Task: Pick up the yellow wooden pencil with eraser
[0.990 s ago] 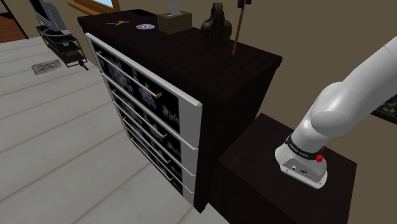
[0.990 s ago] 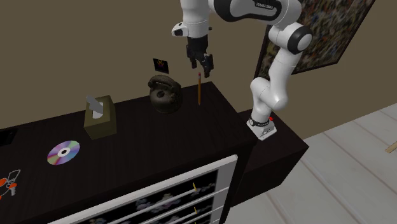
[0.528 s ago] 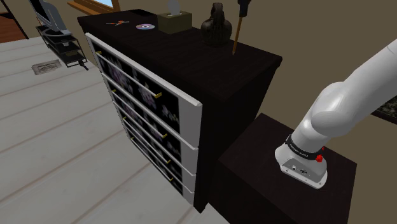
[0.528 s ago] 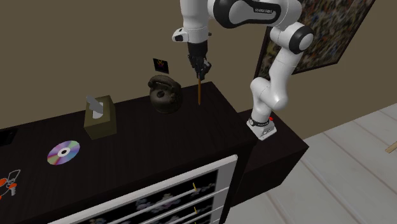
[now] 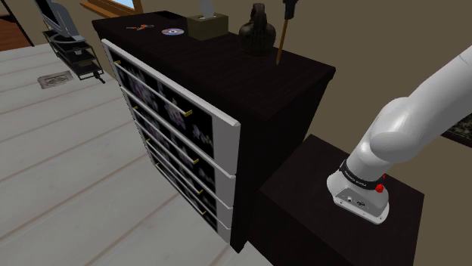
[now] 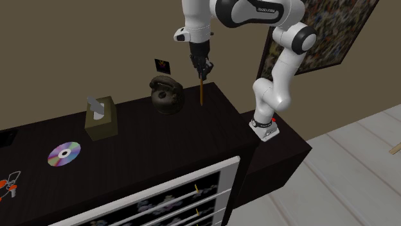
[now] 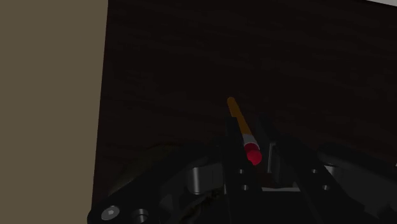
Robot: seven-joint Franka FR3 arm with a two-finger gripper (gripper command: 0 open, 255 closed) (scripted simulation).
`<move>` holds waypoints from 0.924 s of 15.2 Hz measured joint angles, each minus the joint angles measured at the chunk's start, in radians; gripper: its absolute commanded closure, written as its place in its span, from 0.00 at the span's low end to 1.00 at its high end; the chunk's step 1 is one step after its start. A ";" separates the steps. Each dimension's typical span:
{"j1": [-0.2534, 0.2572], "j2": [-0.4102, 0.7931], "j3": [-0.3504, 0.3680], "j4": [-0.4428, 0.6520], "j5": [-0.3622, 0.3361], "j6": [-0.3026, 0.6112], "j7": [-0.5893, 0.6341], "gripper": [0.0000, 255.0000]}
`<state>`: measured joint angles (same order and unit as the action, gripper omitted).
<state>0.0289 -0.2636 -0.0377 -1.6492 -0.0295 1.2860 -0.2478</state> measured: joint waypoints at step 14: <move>-0.001 0.124 -0.002 0.336 0.002 -0.212 -0.009 1.00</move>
<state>0.0281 -0.1398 -0.0398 -1.3134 -0.0277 1.0742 -0.2568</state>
